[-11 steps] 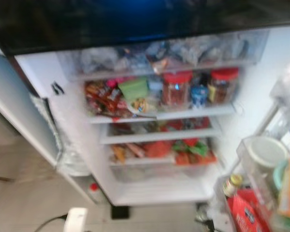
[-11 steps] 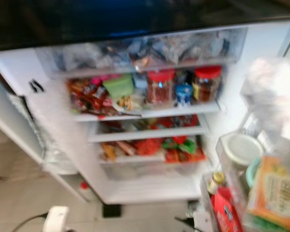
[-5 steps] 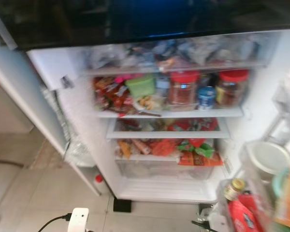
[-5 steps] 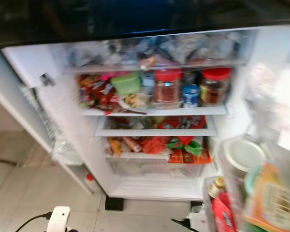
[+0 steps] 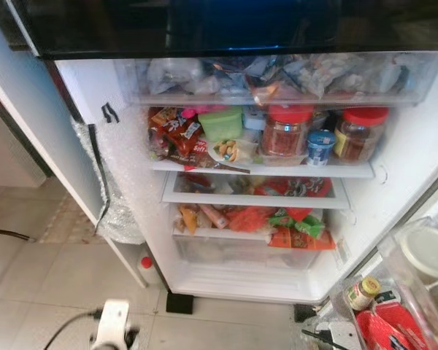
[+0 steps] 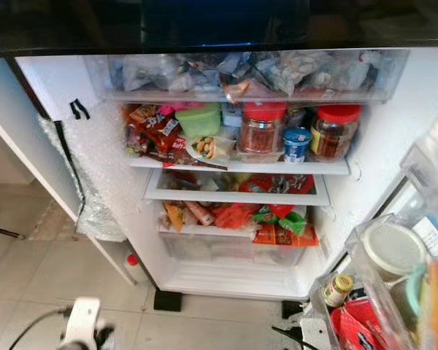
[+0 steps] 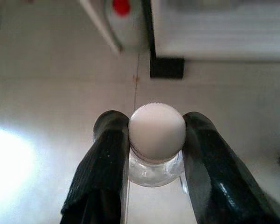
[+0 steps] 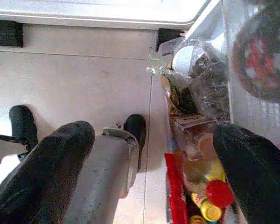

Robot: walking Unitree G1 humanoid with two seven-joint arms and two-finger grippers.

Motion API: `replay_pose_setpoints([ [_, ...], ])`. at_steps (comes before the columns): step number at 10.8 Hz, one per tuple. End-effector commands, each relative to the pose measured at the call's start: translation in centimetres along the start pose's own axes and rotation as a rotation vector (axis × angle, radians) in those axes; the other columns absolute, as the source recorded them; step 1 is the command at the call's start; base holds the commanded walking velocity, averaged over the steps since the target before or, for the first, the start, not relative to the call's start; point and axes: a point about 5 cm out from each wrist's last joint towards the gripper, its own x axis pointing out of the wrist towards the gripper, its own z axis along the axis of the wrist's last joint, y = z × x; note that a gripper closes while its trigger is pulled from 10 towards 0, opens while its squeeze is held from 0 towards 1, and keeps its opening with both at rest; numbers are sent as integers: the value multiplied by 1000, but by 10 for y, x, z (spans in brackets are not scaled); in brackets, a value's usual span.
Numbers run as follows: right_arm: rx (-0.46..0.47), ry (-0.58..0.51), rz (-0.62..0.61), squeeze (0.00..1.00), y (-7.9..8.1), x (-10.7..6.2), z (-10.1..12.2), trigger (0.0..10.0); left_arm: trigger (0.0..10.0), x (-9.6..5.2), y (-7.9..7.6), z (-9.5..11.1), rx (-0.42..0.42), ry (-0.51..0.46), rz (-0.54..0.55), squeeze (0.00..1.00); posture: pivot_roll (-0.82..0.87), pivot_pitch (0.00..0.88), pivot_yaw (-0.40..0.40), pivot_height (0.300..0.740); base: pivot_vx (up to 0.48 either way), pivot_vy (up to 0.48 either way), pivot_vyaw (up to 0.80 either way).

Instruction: Restocking fridge

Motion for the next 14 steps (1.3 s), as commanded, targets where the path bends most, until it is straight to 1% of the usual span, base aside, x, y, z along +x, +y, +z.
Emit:
replay_pose_setpoints([
  [1, 11, 2, 7, 0, 1, 0, -3, 10000, 10000, 12, -8, 61, -13, -229, -26, 0, -105, 37, 76, 740, 0, 0, 0],
  [2, 11, 1, 11, 0, 1, 0, -3, 10000, 10000, 12, -11, 87, -1, -360, -54, 0, -110, 47, 80, 740, 0, 0, 0],
  [3, 13, -2, 13, 0, 1, 0, -3, 10000, 10000, 6, -20, 106, 37, -504, -90, 0, -108, 53, 79, 740, 0, 0, 0],
  [4, 11, -1, 16, 0, 1, 0, -2, 10000, 10000, 0, -28, 123, 63, -622, -107, 0, -103, 57, 82, 740, 0, 0, 0],
  [5, 19, -2, 17, 0, 2, 0, -2, 10000, 10000, -8, -38, 136, 54, -716, -135, 0, -107, 55, 85, 740, 0, 0, 0],
  [6, 42, -1, 17, 0, 4, 0, -2, 10000, 10000, -15, -51, 143, 67, -774, -195, 0, -119, 54, 99, 740, 0, 0, 0],
  [7, 31, 11, 16, 0, 5, 0, -3, 10000, 10000, -19, -58, 143, 123, -794, -226, 0, -108, 51, 104, 740, 0, 0, 0],
  [8, 27, 17, 17, 0, 5, 0, -4, 10000, 10000, -19, -56, 141, 115, -783, -210, 0, -110, 53, 105, 740, 0, 0, -675],
  [9, 34, 16, 24, 0, 6, 0, -6, 10000, 10000, -18, -48, 140, 103, -768, -189, 0, -119, 45, 110, 740, 0, 0, -669],
  [10, 36, 15, 25, 0, 6, 0, -7, 10000, 10000, -18, -46, 143, 103, -766, -188, 0, -119, 43, 111, 740, 0, 0, -669],
  [11, 28, 18, 26, 0, 6, 0, -8, 10000, 10000, -18, -48, 148, 122, -772, -191, 0, -112, 40, 111, 740, 0, 0, -669],
  [14, 21, 21, 34, 0, 6, -1, -8, 10000, 10000, -17, -46, 151, 118, -768, -171, 0, -108, 53, 103, 740, 0, 0, -667],
])
